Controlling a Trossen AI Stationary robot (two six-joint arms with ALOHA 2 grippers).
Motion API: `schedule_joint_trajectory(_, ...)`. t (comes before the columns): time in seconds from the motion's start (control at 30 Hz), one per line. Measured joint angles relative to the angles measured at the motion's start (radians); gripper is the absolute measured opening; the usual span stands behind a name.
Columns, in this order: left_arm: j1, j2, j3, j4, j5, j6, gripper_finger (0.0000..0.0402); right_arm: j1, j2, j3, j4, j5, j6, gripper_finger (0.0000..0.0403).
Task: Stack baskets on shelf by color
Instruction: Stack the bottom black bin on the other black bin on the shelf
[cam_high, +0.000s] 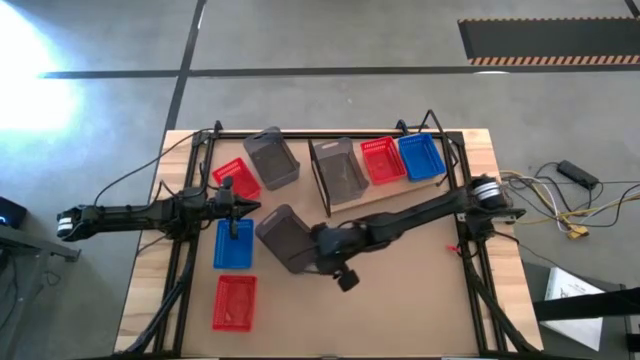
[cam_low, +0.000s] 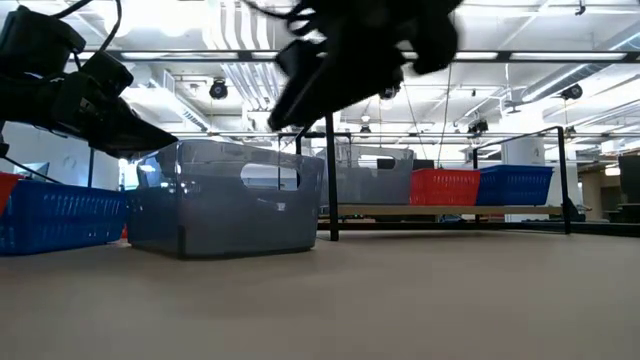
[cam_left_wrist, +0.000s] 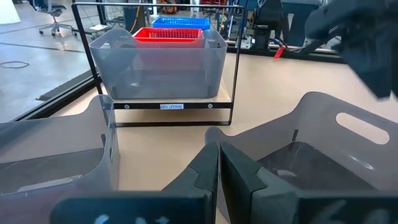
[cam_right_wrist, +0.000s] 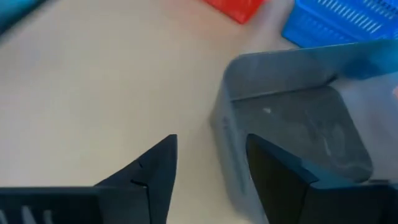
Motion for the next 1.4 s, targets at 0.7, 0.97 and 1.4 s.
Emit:
schedule_joint_trajectory(0.7, 0.0, 0.0, 0.0, 0.0, 0.0, 0.0, 0.0, 0.031, 0.285, 0.387, -0.505, 0.073, 0.007, 0.0015)
schedule_joint_trajectory(0.97, 0.0, 0.002, 0.0, -0.001, 0.0, 0.0, 0.0, 0.139, 0.099, 0.183, -0.498, -0.2, 0.09, 0.0009)
schedule_joint_trajectory(1.4, 0.0, 0.001, 0.0, 0.0, 0.0, 0.0, 0.0, 0.325, -0.403, 0.001, -0.372, 0.367, 0.268, 0.0009)
